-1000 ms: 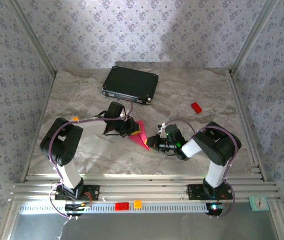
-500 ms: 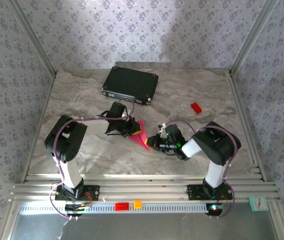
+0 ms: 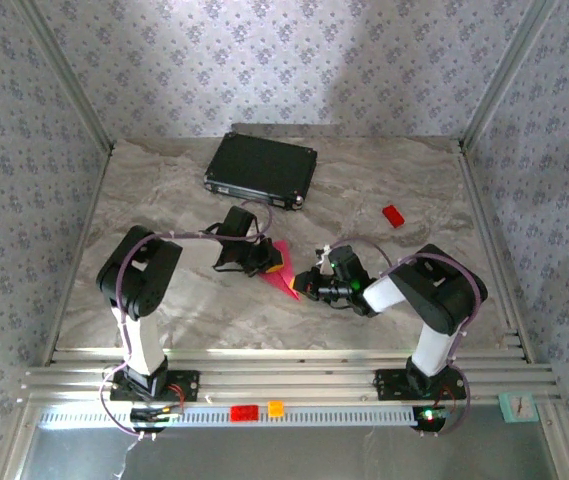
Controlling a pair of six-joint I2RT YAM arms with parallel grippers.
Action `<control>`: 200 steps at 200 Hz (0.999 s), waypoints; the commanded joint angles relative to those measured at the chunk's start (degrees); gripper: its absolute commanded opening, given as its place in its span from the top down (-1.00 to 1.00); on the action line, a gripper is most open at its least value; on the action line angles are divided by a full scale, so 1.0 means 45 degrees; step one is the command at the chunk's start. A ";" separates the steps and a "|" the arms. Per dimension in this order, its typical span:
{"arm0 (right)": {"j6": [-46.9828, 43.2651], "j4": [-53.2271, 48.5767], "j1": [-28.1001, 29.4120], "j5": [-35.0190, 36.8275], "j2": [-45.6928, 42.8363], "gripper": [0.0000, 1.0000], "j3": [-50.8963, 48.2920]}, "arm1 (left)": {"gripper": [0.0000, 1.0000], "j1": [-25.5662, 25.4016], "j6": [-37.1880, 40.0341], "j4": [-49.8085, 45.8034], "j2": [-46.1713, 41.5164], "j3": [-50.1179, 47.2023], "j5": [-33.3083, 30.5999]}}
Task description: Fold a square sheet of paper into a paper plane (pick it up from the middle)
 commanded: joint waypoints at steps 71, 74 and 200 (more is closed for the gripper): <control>-0.0284 -0.1781 0.0162 0.0376 0.0219 1.00 -0.0147 | 0.82 -0.0126 0.0420 -0.0283 0.0387 0.0422 -0.0275; -0.0278 -0.1787 0.0163 0.0376 0.0219 1.00 -0.0142 | 0.81 -0.0119 0.0440 -0.0309 0.0392 0.0422 -0.0295; -0.0351 -0.2115 0.0212 0.0262 0.0050 1.00 -0.0011 | 0.84 -0.0157 0.1050 -0.1261 0.1011 0.0598 -0.0561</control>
